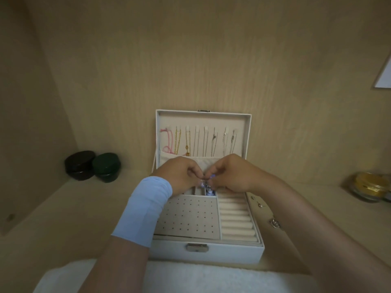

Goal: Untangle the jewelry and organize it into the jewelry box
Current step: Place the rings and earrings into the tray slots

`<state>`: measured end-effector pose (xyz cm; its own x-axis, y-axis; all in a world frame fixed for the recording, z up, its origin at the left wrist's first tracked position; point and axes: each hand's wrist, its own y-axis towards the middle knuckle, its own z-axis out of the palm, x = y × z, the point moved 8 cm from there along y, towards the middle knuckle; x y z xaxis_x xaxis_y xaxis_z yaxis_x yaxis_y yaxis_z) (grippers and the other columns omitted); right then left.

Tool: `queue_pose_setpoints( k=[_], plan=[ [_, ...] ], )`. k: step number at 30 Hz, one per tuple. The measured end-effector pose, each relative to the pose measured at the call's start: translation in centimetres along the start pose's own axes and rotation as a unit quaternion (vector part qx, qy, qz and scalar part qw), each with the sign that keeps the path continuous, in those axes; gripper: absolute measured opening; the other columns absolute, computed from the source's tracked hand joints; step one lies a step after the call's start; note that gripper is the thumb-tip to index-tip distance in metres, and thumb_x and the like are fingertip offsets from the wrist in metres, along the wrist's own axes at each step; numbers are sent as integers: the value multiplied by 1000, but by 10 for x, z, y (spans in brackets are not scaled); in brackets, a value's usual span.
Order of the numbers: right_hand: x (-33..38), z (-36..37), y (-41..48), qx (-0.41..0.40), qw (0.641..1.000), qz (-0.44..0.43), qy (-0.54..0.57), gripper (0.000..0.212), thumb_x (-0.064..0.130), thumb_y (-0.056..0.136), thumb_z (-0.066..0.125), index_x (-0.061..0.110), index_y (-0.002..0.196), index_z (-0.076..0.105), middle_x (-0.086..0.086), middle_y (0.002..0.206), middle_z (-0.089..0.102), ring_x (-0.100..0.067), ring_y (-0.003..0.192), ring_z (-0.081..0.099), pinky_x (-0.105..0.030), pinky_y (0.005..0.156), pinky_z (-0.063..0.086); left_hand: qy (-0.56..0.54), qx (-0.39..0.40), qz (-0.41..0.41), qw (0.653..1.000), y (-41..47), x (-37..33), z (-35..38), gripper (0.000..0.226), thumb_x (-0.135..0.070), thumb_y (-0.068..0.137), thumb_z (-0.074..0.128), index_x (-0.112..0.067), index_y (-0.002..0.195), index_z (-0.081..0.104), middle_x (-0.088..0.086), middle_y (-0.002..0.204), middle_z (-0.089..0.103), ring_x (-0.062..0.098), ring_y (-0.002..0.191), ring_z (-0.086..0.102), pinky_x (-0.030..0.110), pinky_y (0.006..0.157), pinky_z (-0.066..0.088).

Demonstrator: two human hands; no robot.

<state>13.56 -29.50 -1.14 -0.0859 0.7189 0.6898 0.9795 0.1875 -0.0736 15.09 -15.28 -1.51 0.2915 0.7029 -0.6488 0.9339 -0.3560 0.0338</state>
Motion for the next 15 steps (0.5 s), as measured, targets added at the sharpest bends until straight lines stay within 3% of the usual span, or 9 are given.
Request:
queue_pose_setpoints(
  k=[3, 7, 9, 12, 13, 15],
  plan=[
    [1, 4, 1, 18, 999, 7, -34, 13, 17, 77, 81, 19, 89, 77, 2, 75, 76, -10, 72, 68, -30, 74, 56, -1, 10, 9, 1000, -1, -3, 3, 10, -22, 81, 73, -30, 85, 72, -11, 87, 71, 6, 84, 67, 23, 84, 53],
    [7, 5, 3, 4, 996, -16, -93, 9, 21, 77, 81, 24, 85, 81, 10, 77, 76, -1, 78, 68, -18, 76, 53, 56, 27, 4, 998, -1, -5, 14, 12, -23, 80, 72, -35, 82, 70, -14, 91, 67, 7, 90, 63, 29, 91, 52],
    [9, 6, 5, 5, 993, -28, -114, 16, 21, 80, 79, 27, 95, 81, 11, 88, 77, -2, 87, 68, -14, 78, 50, 59, 28, 2, 998, -1, -3, 15, 14, -24, 80, 72, -37, 80, 69, -15, 91, 66, 8, 91, 63, 29, 92, 52],
    [5, -1, 7, -29, 991, -19, -131, 42, 25, 81, 80, 18, 122, 71, 5, 117, 71, -11, 112, 64, -18, 92, 47, 43, 32, 10, 998, -1, -2, 15, 9, -27, 78, 75, -35, 79, 73, -15, 88, 69, 7, 89, 64, 30, 91, 53],
    [3, -6, 6, -56, 989, -13, -133, 48, 25, 80, 82, 16, 125, 68, 4, 118, 69, -13, 113, 63, -18, 92, 45, 33, 34, 15, 999, -1, -2, 15, 8, -26, 78, 76, -34, 80, 75, -15, 87, 70, 6, 88, 65, 30, 91, 54],
    [-2, -14, 3, -95, 991, -14, -94, 45, 21, 77, 84, 19, 120, 69, 7, 103, 68, -9, 97, 66, -17, 80, 46, 6, 34, 23, 999, -1, -3, 15, 8, -25, 77, 78, -33, 79, 77, -14, 84, 72, 4, 86, 65, 29, 90, 54]
  ],
)
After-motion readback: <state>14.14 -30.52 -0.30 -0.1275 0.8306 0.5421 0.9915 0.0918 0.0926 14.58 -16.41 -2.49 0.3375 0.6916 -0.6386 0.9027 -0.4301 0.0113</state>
